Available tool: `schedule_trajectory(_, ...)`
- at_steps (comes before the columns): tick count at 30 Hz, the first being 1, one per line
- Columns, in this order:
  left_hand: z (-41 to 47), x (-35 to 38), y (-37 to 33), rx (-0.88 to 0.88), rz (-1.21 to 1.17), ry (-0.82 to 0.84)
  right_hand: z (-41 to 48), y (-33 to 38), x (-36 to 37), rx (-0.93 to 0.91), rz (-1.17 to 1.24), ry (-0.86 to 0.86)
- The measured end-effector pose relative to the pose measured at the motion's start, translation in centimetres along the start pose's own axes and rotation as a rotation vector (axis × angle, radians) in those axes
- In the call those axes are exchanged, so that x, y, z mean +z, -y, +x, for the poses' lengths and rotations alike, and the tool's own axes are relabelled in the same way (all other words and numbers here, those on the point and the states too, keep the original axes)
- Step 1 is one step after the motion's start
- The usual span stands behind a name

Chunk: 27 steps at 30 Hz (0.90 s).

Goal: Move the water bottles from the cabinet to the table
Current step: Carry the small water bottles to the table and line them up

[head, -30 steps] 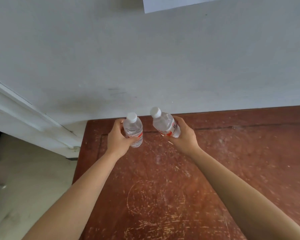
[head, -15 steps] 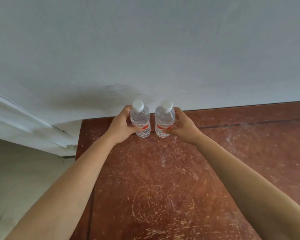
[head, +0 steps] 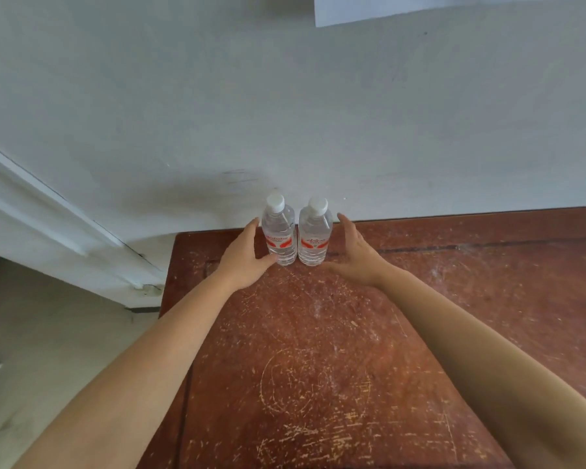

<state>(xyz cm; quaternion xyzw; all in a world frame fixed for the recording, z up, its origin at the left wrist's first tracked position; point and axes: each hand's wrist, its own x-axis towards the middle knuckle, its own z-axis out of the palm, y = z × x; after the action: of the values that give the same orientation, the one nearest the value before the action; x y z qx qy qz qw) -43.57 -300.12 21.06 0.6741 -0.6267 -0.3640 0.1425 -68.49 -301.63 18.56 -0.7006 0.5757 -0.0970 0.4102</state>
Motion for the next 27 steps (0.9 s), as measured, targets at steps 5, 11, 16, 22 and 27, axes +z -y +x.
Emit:
schedule_trajectory(5, -6.9, -5.9, -3.3, 0.142, 0.309, -0.431, -4.0, 6.1, -6.2, -0.187, -0.218, -0.347)
schedule_trajectory(11, -15.6, -10.3, -4.4, 0.152, 0.456, -0.831, -5.6, 15.3, -8.0, -0.507, -0.190, -0.705)
schedule_trajectory(16, -26.0, -11.8, -0.6, -0.007, 0.555, -1.051, -7.3, 22.8, -1.3, -0.772, -0.184, -0.655)
schedule_trajectory(22, -43.3, -15.1, 6.6, -0.305, 0.627, -1.224, -14.1, 34.8, 10.4, -1.126, -0.219, -0.531)
schedule_trajectory(27, -64.7, -16.7, 14.5, -0.596, 0.689, -1.405, -25.0, 48.1, 24.2, -1.386, -0.101, -0.436)
